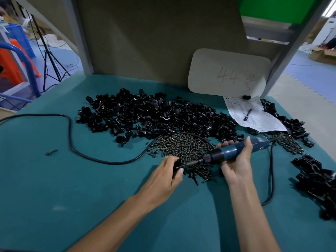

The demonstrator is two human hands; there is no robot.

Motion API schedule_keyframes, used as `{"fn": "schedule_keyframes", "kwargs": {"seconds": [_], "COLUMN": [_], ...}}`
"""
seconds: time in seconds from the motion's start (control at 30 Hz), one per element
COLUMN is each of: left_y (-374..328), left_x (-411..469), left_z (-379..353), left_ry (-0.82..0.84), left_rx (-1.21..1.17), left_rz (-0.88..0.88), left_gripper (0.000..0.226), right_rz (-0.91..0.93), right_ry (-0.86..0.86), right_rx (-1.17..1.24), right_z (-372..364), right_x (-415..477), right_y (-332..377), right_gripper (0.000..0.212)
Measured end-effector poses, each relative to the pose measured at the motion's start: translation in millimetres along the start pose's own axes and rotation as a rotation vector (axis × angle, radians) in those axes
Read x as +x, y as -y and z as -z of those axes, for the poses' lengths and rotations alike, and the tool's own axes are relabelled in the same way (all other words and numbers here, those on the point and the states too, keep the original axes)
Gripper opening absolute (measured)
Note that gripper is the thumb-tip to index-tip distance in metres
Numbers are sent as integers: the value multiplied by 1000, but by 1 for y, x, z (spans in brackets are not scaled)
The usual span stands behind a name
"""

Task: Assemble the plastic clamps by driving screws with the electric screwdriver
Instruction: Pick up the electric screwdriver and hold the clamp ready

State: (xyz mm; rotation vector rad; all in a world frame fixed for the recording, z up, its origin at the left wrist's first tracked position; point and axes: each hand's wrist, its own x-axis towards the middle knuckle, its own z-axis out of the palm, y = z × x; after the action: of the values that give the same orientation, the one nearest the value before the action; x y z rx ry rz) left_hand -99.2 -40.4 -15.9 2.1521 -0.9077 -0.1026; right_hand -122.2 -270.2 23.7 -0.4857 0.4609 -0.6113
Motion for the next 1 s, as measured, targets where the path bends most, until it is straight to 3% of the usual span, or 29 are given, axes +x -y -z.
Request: {"fn": "schedule_keyframes", "kwargs": {"seconds": [0.27, 0.43, 0.57, 0.73, 0.83, 1.0], "left_y": [3, 2, 0, 0, 2, 7], "left_x": [2, 1, -1, -2, -1, 0], "left_z": [0, 0, -1, 0, -2, -4], "left_ry": [9, -7, -17, -39, -36, -62], "left_rx": [-23, -35, -3, -11, 14, -6], "left_rz": [9, 13, -3, -26, -31, -11], "left_gripper": [24, 23, 19, 14, 14, 18], "right_rz": [43, 7, 139, 235, 246, 247], "right_ry": [213, 25, -126, -270, -301, -306], "right_rx": [111, 20, -73, -114, -109, -126], "right_z": [2, -1, -9, -23, -26, -31], "right_x": [-9, -9, -11, -17, -18, -17], "right_y": [-1, -10, -10, -13, -13, -17], "right_gripper": [23, 36, 50, 41, 26, 23]}}
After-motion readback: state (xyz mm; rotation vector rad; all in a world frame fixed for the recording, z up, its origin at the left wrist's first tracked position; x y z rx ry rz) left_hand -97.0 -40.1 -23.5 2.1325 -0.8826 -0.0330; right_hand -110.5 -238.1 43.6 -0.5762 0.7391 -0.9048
